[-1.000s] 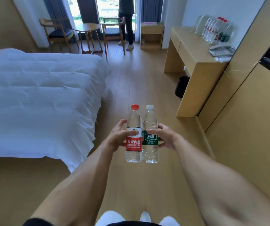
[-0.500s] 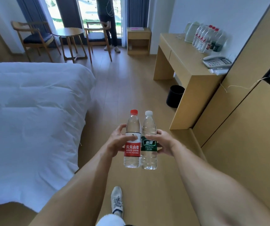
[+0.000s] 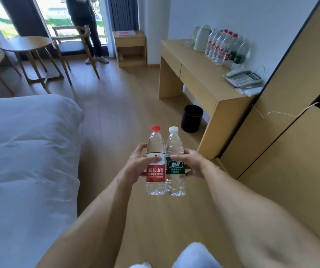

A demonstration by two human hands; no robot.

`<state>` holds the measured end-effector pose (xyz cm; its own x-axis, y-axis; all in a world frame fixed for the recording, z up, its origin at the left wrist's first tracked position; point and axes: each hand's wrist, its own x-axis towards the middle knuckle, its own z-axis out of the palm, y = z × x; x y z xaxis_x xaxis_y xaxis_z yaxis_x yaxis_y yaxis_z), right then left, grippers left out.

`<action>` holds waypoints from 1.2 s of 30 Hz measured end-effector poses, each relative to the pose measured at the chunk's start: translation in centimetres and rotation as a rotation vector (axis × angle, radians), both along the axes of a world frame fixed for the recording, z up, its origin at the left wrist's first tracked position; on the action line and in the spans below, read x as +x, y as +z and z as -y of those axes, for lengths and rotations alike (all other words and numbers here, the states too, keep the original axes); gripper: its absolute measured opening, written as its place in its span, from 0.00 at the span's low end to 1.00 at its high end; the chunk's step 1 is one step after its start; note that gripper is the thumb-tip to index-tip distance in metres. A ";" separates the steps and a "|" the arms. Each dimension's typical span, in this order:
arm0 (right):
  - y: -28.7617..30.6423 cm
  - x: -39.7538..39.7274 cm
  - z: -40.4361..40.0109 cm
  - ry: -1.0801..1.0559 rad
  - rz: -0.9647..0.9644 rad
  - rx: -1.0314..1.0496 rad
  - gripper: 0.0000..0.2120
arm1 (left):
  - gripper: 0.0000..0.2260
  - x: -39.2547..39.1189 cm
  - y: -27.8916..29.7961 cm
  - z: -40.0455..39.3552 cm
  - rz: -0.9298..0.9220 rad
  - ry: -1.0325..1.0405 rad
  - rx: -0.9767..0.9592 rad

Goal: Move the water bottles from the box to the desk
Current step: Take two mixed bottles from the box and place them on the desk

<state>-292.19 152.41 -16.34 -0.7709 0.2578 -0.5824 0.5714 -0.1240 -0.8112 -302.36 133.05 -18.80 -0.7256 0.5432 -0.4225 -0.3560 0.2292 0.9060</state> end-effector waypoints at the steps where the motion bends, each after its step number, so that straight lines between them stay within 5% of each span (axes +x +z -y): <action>1: 0.0 -1.3 -0.3 -0.002 -0.005 0.000 0.18 | 0.31 -1.3 0.0 -0.3 -0.001 -0.005 0.001; 23: -1.6 -37.7 -11.7 0.170 -0.034 -0.093 0.21 | 0.31 -33.8 1.2 -10.6 -0.007 0.178 -0.079; 36: -3.3 -49.7 -22.1 0.038 -0.017 -0.074 0.20 | 0.30 -48.3 0.0 -21.7 0.009 0.051 -0.071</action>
